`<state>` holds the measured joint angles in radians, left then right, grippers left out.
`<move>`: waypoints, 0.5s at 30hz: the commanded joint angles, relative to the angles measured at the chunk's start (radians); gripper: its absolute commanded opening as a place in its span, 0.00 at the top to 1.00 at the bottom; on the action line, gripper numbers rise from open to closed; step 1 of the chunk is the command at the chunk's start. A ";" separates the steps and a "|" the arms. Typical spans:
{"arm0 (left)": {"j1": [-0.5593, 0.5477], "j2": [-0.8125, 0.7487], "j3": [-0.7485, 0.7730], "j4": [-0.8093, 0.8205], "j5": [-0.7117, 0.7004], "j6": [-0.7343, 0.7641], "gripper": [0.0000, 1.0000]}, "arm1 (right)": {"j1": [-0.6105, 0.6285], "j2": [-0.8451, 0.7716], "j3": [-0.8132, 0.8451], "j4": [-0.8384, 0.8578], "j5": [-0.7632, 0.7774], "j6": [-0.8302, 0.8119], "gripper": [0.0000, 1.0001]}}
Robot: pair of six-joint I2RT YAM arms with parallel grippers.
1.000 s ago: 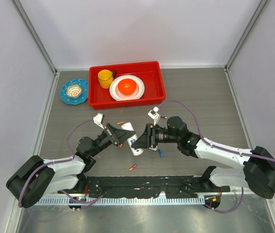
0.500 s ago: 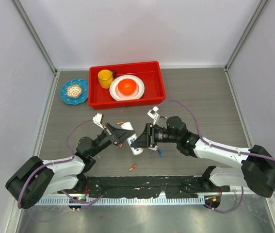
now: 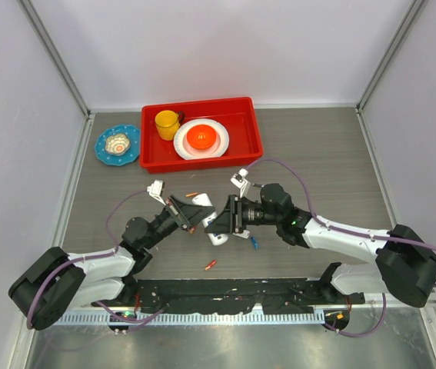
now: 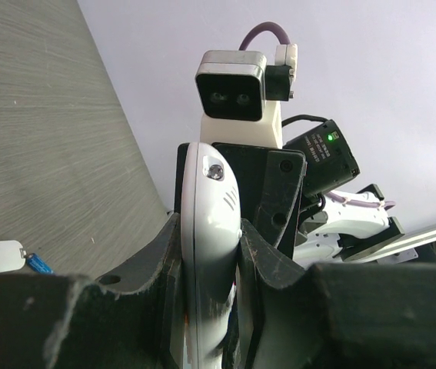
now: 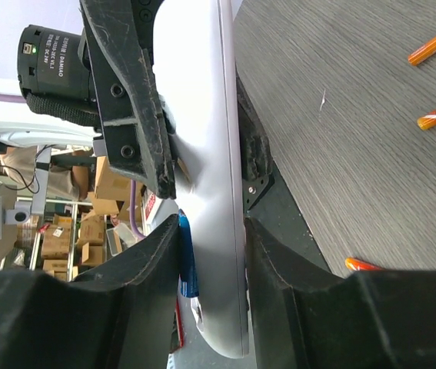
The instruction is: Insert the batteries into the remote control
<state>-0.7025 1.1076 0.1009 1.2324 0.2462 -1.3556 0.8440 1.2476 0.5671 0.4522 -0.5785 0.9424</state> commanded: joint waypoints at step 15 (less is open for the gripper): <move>-0.032 -0.025 0.022 0.268 0.024 0.021 1.00 | -0.010 -0.048 0.077 -0.099 0.011 -0.086 0.41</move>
<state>-0.7261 1.1076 0.1009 1.2457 0.2527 -1.3529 0.8410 1.2537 0.6018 0.4007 -0.5781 0.9096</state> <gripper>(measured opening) 0.290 0.572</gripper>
